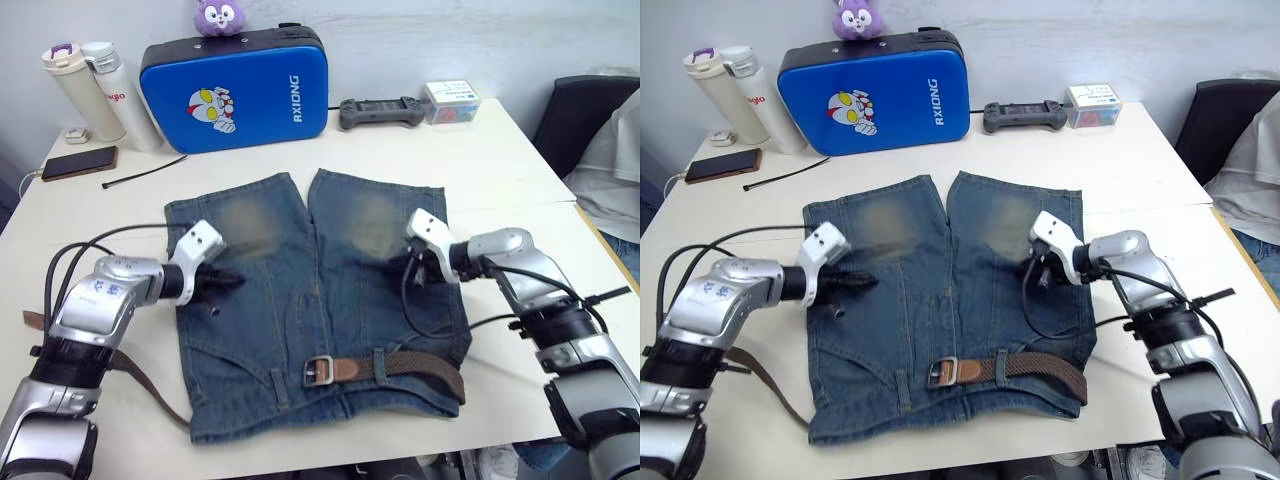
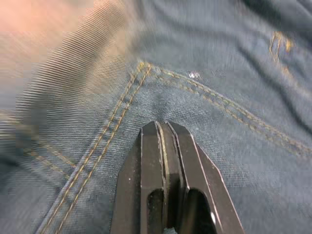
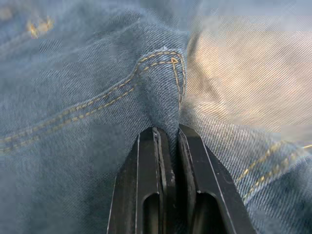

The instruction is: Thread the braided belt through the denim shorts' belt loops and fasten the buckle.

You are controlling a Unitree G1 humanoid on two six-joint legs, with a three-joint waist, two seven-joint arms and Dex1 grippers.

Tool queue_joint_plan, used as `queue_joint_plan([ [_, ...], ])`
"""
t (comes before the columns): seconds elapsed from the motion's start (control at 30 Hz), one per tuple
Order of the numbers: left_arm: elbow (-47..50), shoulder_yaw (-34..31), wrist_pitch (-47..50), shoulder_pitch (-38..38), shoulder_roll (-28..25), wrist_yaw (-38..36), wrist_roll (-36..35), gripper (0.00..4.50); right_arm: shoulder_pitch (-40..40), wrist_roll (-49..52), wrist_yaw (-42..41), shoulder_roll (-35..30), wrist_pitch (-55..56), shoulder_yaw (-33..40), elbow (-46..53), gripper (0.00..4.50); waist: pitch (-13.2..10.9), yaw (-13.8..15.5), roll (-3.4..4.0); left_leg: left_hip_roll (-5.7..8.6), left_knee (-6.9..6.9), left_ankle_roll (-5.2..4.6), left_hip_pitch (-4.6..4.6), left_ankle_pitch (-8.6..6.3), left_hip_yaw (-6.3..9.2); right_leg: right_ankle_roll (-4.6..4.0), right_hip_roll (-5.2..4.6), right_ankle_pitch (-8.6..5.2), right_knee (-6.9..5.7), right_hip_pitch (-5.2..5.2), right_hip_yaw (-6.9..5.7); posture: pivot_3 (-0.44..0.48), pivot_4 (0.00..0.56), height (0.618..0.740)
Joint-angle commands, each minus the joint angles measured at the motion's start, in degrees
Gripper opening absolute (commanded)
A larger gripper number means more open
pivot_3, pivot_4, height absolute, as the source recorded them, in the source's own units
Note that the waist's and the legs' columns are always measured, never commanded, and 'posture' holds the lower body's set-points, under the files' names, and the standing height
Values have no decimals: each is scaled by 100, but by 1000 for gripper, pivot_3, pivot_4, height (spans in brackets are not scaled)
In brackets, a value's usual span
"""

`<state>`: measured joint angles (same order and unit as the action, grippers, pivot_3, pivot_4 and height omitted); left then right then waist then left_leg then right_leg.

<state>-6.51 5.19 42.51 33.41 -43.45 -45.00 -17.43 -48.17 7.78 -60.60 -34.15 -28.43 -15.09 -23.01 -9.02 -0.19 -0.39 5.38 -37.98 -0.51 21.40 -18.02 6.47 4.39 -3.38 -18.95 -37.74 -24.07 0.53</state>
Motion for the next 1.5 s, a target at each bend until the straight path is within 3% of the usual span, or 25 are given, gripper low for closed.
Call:
queue_joint_plan([
  [0.03,-714,-186,-651,578,221,165,262,0,-549,-194,461,186,437,313,-716,23,0,1,0,0,0,0,4,0,1,0,0,0,1,-3,-1,0,150,740],
  [0.43,-3877,-47,-3024,2232,950,745,1348,0,-1580,-850,1436,802,1836,378,-3198,23,-2,-75,-3,3,-13,-1,44,5,-12,0,-4,0,-17,-52,-7,0,150,740],
  [0.67,-4147,-55,-3245,2243,1192,711,1566,0,-1733,-840,1726,991,2478,635,-3923,23,-2,-168,-3,3,-23,-7,77,8,-10,3,-6,2,-31,-74,-9,0,150,740],
  [0.7,-4065,-99,-3156,2187,1202,687,1520,0,-1775,-778,1694,1003,2493,710,-3985,446,-2,-175,-3,3,-23,-7,78,8,-10,3,-5,2,-32,-75,-9,0,150,740],
  [0.8,-3667,-236,-2819,1965,1135,292,1257,1010,-1886,-666,1376,971,2548,828,-3965,1729,-2,-182,-3,4,-24,-6,79,8,-11,3,-6,2,-36,-79,-8,0,150,740],
  [0.83,-3433,-307,-2638,1876,1054,180,1156,1284,-1908,-645,1210,930,2548,851,-3915,1968,-2,-184,-3,4,-23,-6,80,9,-11,3,-6,2,-36,-81,-8,0,150,740],
  [0.9,-2912,-420,-2240,1694,873,-70,977,2237,-1920,-599,882,852,2464,909,-3793,3023,-2,-192,-3,3,-23,-6,80,9,-10,3,-5,2,-37,-82,-7,0,150,740],
  [1.03,-1815,-722,-1523,1372,527,-357,583,3494,-1734,-341,113,711,2167,983,-3199,4402,-2,-233,-3,2,-19,-6,83,9,-10,3,-5,2,-38,-87,-6,0,150,740],
  [1.1,-976,-1072,-889,1063,249,-638,61,4283,-1490,107,-311,638,1575,1189,-2533,4496,-2,-285,-2,2,-19,-6,87,9,-10,3,-5,2,-41,-92,-6,0,150,740],
  [1.3,235,-1955,613,146,-378,-379,-424,4283,-538,461,-611,463,699,1124,-463,4496,-2,-365,2,2,-9,-6,98,8,3,3,-8,2,-42,-97,-16,0,150,740],
  [1.43,486,-2823,1346,-184,-458,225,-559,4283,-241,684,-705,365,84,1057,469,4496,-1,-479,6,79,3,-1,92,47,194,-2,-65,-1,-48,-25,-126,0,150,740],
  [1.5,771,-3364,1760,-430,-468,531,-541,4283,-153,846,-840,306,-197,1044,877,4496,-2,-465,6,203,59,2,94,127,367,-3,-140,-4,-61,-23,-187,0,150,740],
])
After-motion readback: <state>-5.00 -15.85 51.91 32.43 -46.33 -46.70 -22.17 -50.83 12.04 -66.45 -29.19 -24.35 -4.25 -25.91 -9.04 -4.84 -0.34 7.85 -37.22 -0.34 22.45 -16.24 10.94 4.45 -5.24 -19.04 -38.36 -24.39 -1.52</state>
